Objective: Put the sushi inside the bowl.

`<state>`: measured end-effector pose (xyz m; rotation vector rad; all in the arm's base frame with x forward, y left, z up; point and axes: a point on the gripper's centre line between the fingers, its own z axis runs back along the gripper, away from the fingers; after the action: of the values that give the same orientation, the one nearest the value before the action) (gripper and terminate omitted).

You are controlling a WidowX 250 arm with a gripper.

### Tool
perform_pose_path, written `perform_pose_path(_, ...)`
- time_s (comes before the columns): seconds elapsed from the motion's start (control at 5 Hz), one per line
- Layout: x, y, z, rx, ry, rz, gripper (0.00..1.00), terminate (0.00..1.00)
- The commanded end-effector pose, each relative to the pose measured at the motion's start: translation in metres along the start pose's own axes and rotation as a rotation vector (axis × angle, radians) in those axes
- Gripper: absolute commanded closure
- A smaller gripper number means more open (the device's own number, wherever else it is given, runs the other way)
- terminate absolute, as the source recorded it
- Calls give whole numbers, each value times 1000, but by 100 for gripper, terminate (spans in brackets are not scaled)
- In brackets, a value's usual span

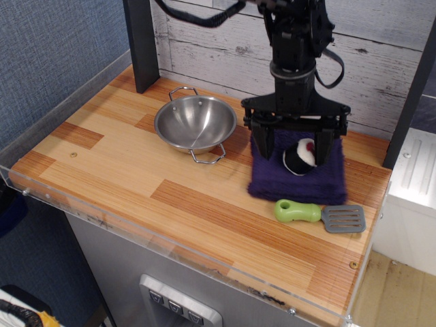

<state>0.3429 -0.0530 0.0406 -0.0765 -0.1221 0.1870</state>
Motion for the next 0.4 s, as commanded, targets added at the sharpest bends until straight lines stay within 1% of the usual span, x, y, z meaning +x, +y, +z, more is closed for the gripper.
perform_pose_path(0.0,5,6,5,-5,-20,-10,0,0)
perform_pose_path(0.2,5,6,6,-9,-20,-1,100,0)
